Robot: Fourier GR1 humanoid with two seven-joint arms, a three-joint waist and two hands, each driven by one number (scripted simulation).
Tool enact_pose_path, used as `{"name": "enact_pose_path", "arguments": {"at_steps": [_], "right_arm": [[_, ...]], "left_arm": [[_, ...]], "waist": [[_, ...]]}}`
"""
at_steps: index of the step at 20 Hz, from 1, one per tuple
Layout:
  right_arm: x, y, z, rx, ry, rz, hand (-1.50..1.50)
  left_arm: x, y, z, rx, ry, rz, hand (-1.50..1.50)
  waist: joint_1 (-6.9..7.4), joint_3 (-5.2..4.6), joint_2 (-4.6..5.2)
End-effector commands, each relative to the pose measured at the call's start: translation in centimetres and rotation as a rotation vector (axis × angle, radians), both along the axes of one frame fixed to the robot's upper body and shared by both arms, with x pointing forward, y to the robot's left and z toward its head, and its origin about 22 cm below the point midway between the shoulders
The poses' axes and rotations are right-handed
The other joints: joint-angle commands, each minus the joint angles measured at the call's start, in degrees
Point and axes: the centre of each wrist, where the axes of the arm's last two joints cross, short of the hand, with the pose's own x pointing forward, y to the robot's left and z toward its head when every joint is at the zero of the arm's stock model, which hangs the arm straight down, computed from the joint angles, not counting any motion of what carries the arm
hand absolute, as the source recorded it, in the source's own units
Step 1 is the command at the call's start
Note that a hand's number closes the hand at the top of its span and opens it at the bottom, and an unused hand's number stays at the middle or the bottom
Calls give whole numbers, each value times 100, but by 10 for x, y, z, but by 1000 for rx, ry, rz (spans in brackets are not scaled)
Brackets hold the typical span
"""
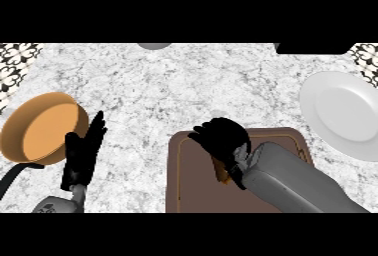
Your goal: Pick the sweet potato from the tray and place it in the plate
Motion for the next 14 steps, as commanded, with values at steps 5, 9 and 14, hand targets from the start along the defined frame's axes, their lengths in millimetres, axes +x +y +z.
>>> {"name": "enact_pose_path", "arguments": {"at_steps": [5,9,14], "right_arm": [[-3,18,-14,-89,27,-40,-150],[2,23,-35,-115,37,-35,-150],[12,7,-21,-115,59,-20,-150]], "left_arm": [[1,15,7,17,0,2,0],[-18,-5,-7,-17,-3,2,0],[12,13,7,-2,1,12,0]], "waist": [[-15,5,3],[17,5,7],[-22,5,5]]}}
